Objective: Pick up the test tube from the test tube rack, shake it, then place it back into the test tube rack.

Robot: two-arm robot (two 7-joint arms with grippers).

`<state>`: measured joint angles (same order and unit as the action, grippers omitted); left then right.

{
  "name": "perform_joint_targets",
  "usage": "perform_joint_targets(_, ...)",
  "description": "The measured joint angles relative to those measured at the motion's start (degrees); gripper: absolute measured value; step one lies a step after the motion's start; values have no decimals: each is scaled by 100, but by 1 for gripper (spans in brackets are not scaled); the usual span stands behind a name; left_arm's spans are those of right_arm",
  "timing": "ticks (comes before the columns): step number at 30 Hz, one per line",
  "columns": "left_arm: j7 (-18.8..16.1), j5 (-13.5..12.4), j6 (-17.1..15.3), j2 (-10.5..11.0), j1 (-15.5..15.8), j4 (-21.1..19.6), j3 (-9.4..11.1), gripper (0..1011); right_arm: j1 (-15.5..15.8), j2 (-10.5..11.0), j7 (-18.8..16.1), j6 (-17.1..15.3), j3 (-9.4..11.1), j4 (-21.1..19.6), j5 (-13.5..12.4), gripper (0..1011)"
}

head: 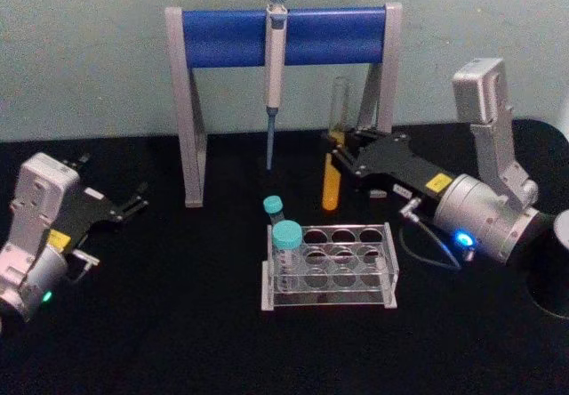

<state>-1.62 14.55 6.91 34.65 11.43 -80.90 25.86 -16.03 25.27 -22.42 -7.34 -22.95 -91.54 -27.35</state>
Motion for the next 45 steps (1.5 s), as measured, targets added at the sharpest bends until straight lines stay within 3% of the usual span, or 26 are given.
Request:
perform_joint_targets(14, 0, 0, 0, 0, 0, 0, 0, 1001, 217, 156, 189, -29, 341, -172, 64, 229)
perform_joint_targets(34, 0, 0, 0, 0, 0, 0, 0, 1001, 220, 95, 133, -56, 367, -169, 107, 229)
perform_joint_targets(45, 0, 0, 0, 0, 0, 0, 0, 1001, 505, 235, 74, -147, 414, -513, -3, 229)
